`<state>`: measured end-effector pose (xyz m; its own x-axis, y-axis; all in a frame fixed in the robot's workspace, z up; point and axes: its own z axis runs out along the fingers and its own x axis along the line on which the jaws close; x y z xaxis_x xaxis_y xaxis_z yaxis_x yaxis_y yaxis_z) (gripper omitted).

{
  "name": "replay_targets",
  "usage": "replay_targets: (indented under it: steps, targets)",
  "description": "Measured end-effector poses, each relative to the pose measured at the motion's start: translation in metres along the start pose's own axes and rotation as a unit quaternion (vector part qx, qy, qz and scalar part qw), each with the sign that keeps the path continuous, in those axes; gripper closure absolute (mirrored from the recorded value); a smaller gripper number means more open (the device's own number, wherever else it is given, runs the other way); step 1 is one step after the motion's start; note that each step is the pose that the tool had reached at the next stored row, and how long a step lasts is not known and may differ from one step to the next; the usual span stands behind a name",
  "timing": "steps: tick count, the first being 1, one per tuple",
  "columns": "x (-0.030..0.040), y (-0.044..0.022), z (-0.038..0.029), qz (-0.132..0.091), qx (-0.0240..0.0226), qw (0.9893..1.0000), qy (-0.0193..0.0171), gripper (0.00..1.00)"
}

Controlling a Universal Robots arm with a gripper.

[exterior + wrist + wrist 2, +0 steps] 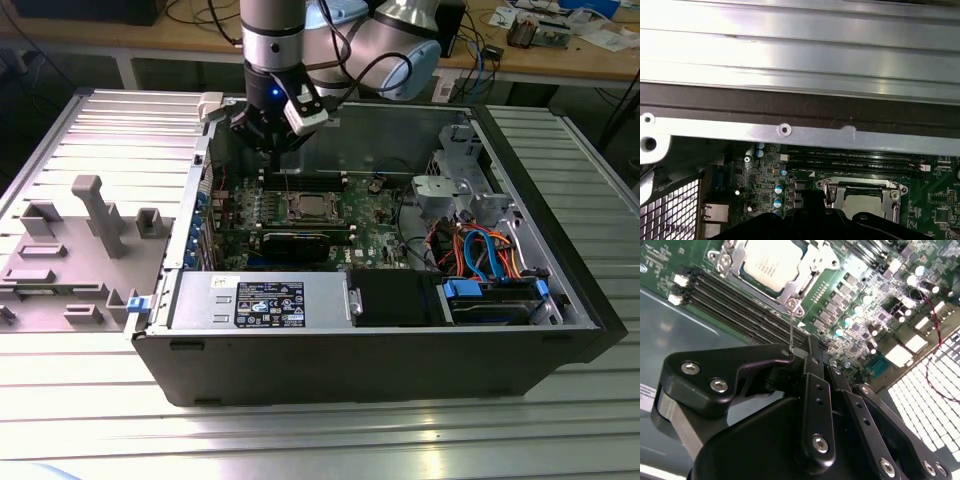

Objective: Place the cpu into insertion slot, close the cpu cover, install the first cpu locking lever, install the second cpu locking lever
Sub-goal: 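Install the first cpu locking lever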

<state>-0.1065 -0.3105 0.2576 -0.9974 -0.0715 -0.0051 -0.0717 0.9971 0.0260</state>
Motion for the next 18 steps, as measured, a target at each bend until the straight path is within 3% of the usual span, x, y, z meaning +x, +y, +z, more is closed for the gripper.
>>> replay_targets:
  steps: [3, 9, 14, 18]
  targets:
    - [-0.0147, -0.0009, 0.0, 0.0, 0.0, 1.0, 0.0, 0.89]
    - [-0.0148, -0.0008, 0.0002, 0.0, -0.0003, 1.0, 0.0, 0.89]
    - [-0.0163, -0.001, 0.0019, 0.007, -0.0125, 0.9999, -0.0011, 0.89]
    - [-0.0191, -0.0013, 0.0039, 0.02, -0.0136, 0.9997, -0.0047, 0.89]
